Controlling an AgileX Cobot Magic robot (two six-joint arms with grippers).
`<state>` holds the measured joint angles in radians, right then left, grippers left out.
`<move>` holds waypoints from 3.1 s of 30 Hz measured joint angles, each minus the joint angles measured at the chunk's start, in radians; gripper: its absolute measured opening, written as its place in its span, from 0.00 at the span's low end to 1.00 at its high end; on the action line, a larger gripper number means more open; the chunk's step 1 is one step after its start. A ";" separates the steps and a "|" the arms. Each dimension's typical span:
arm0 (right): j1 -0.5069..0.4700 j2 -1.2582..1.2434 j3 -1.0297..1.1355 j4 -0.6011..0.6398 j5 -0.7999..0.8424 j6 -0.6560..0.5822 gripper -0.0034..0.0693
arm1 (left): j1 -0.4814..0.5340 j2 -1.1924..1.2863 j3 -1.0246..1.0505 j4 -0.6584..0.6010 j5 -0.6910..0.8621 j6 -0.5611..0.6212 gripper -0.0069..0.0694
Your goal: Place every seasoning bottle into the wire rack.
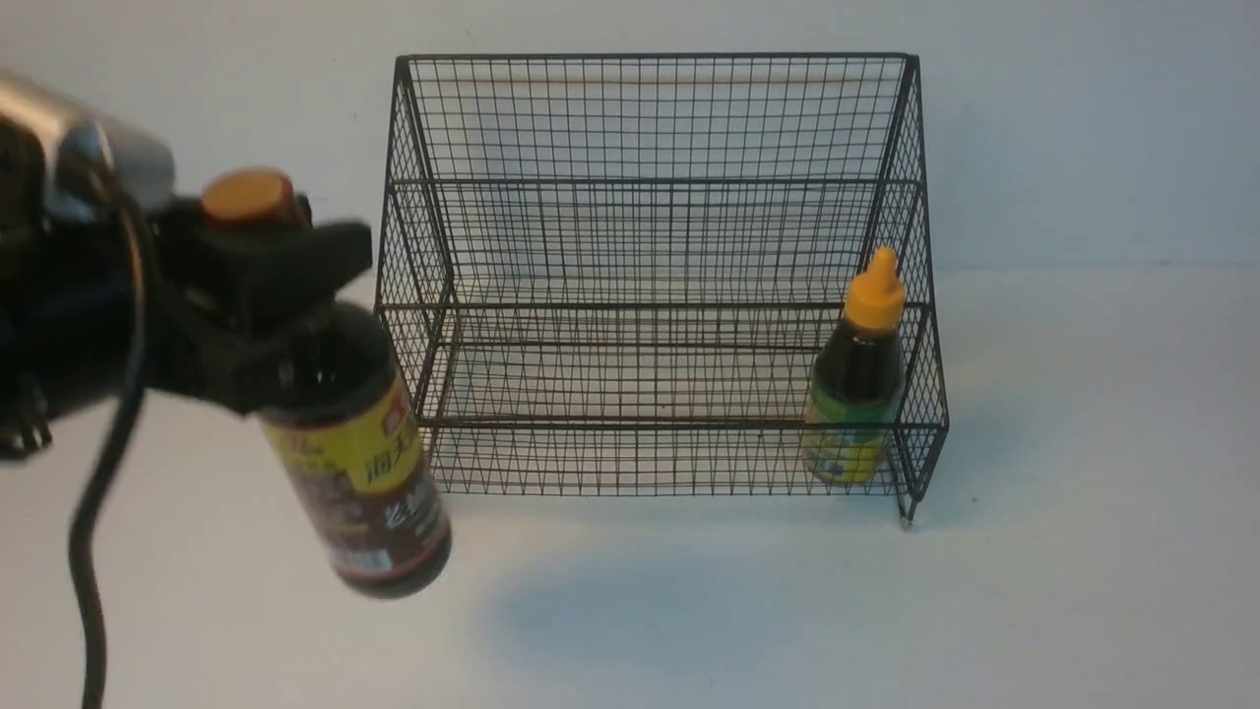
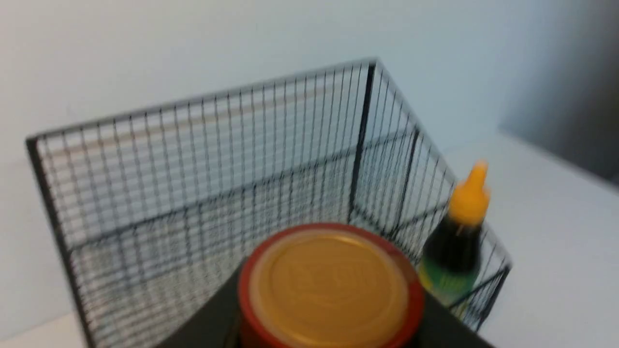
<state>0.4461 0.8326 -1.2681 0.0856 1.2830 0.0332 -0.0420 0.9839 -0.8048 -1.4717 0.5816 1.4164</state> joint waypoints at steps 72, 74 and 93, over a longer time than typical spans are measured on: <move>0.000 -0.532 0.758 -0.073 -0.902 0.027 0.03 | 0.096 0.281 -0.295 0.232 0.136 -0.118 0.86; 0.000 -0.532 0.824 -0.071 -1.030 0.027 0.03 | 0.096 0.270 -0.295 0.234 0.145 -0.121 0.86; 0.000 -0.536 1.106 -0.067 -1.376 0.027 0.03 | 0.097 0.162 -0.295 0.579 0.424 -0.515 0.09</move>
<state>0.4461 0.2966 -0.1621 0.0187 -0.0933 0.0602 0.0550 1.1459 -1.0998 -0.8930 1.0058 0.9016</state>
